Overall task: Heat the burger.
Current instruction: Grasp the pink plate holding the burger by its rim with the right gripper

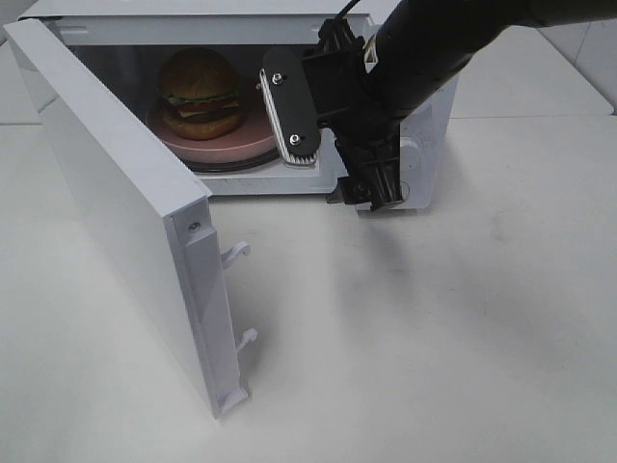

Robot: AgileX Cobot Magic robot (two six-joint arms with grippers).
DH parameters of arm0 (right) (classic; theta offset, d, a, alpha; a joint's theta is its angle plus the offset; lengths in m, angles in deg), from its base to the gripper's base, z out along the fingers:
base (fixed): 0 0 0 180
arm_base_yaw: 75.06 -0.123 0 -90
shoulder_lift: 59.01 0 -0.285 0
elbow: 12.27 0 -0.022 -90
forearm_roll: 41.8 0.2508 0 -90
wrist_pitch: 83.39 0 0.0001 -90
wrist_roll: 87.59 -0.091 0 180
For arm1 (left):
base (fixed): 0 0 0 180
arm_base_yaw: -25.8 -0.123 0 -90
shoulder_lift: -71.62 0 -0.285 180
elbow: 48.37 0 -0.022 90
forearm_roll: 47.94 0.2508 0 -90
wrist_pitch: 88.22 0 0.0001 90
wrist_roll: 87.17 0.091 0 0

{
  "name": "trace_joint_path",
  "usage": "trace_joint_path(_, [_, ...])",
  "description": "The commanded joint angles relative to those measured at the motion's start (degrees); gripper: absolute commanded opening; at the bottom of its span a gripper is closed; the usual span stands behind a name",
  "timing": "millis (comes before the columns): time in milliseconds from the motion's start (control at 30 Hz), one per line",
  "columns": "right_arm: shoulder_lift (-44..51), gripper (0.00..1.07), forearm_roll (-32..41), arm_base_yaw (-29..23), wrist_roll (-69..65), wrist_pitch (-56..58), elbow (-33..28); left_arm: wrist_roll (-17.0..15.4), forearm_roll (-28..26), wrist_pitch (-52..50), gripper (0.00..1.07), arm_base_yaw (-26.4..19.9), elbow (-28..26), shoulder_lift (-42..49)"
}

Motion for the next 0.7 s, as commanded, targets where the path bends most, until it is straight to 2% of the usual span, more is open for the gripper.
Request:
trace_joint_path(33, [-2.5, 0.95, -0.5, -0.9, -1.4, -0.5, 3.0, -0.4, -0.1, -0.1, 0.98, -0.1, 0.2, 0.5])
trace_joint_path(433, [-8.8, 0.93, -0.6, -1.5, -3.2, -2.3, 8.4, -0.4, -0.1, -0.1, 0.98, -0.1, 0.2, 0.5])
trace_joint_path(700, [-14.5, 0.93, -1.9, -1.5, -5.6, -2.3, 14.2, -0.4, -0.1, -0.1, 0.98, -0.1, 0.2, 0.5])
